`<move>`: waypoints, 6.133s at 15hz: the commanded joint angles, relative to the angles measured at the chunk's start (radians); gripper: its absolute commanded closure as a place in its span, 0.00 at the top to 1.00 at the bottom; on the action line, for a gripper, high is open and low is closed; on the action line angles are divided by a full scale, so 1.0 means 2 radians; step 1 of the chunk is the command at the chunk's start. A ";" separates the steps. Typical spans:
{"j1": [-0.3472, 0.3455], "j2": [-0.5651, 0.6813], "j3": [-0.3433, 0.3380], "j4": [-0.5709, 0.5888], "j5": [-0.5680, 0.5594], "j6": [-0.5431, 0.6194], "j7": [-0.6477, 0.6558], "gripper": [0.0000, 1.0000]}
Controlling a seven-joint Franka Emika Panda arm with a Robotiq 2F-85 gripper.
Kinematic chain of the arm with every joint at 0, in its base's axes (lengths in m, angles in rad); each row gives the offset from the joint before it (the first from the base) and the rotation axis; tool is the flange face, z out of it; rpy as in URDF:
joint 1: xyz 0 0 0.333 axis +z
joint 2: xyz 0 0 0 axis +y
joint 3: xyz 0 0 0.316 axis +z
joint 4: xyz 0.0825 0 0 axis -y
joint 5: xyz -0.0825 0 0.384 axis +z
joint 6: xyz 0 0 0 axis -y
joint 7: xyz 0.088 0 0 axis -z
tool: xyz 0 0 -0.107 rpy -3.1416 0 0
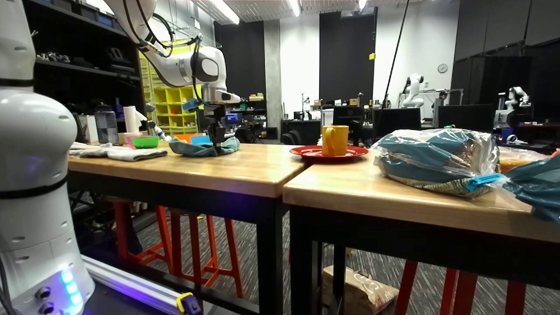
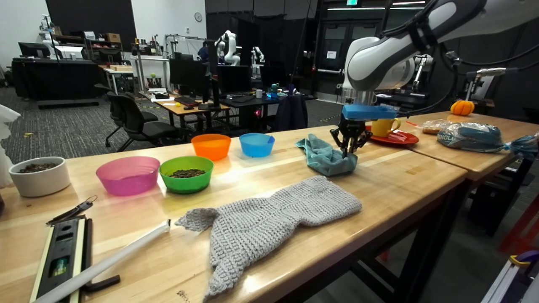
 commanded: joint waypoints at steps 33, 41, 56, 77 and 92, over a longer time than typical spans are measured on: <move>0.064 -0.052 0.080 -0.091 0.011 0.222 -0.044 0.02; 0.081 -0.013 0.094 -0.070 0.003 0.280 -0.038 0.02; 0.051 -0.113 0.063 -0.078 0.000 0.161 -0.063 0.99; 0.071 -0.233 -0.009 -0.092 0.140 -0.240 -0.338 1.00; 0.065 -0.230 -0.002 -0.108 0.143 -0.237 -0.354 1.00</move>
